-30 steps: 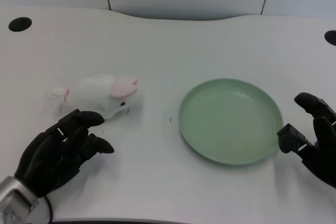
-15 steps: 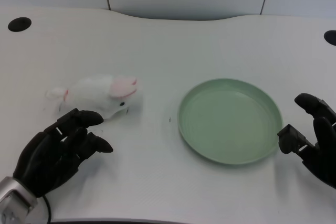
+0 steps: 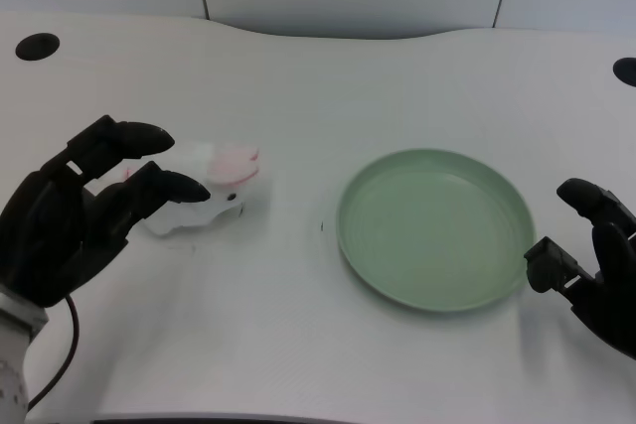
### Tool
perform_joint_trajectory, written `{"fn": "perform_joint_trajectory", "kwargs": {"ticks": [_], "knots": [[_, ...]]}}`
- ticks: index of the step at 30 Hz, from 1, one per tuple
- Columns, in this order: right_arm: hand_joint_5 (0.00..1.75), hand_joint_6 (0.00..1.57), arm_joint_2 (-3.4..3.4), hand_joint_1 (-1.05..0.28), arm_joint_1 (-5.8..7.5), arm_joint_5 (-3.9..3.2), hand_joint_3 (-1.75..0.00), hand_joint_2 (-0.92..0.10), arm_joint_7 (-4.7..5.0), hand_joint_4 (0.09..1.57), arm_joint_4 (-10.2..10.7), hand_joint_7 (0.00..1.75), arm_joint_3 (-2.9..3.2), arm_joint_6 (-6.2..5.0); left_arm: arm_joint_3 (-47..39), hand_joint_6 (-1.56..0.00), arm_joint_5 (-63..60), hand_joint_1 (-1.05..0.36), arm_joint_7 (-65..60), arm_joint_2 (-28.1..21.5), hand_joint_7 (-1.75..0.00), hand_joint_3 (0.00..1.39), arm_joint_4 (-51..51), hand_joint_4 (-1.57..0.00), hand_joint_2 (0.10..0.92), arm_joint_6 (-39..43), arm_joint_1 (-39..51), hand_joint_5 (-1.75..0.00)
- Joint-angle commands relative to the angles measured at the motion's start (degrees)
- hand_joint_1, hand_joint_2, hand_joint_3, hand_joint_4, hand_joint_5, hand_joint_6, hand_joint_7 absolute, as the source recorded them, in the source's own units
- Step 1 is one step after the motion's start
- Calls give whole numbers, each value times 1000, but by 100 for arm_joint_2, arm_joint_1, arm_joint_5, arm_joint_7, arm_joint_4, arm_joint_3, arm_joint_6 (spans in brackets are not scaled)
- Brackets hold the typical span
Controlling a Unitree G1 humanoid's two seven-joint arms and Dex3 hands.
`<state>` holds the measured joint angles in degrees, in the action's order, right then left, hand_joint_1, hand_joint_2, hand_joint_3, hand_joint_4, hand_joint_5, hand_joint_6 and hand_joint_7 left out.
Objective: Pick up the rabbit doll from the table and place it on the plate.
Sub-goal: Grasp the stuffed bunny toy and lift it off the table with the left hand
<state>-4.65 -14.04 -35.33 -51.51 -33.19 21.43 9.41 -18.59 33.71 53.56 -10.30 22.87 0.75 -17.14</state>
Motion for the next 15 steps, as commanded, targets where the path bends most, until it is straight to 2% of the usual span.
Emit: {"fn": "perform_joint_trajectory", "kwargs": {"ticks": [1,3,5,8,11,13,14,15], "knots": [[1746,650,-85,-655,-45,-35,-157,-921,-13,612,-37,1358,21,-47,38,-495,-718,-565,-169,-279,-470,127,297,-319,921,1360,-358,-802],[1746,644,-76,-654,-44,-19,-168,-921,16,622,-30,1386,14,-51,168,-559,-1561,-609,-429,-475,-179,129,686,-449,921,2772,-587,-423],[1746,640,-69,-652,-42,-9,-170,-921,24,624,-29,1391,11,-49,281,-552,-2241,-609,-728,-675,-56,55,1214,-463,911,3871,-914,-214],[1746,662,-62,-653,-41,-21,-143,-921,54,635,-21,1347,20,4,393,-525,-2825,-635,-1165,-835,-8,16,1848,-456,900,4775,-1238,-117],[1746,672,-56,-653,-29,-24,-147,-921,13,634,-32,1347,16,-9,708,-416,-4142,-732,-2390,-1185,-1,17,2704,-365,917,5584,-1760,-43],[1746,671,-55,-653,-28,-25,-150,-921,8,633,-33,1351,15,-11,865,-400,-4506,-748,-2883,-1299,0,18,3082,-352,920,5891,-1920,-32],[1746,670,-41,-653,-3,-27,-151,-921,25,633,9,1353,8,0,1152,-397,-5152,-750,-3600,-1424,0,18,3311,-350,921,5820,-2199,-29],[1746,672,-28,-656,20,-28,-151,-921,34,638,49,1362,1,3,1426,-311,-5712,-829,-4246,-1534,0,28,3497,-259,921,5728,-2437,-11]]}}
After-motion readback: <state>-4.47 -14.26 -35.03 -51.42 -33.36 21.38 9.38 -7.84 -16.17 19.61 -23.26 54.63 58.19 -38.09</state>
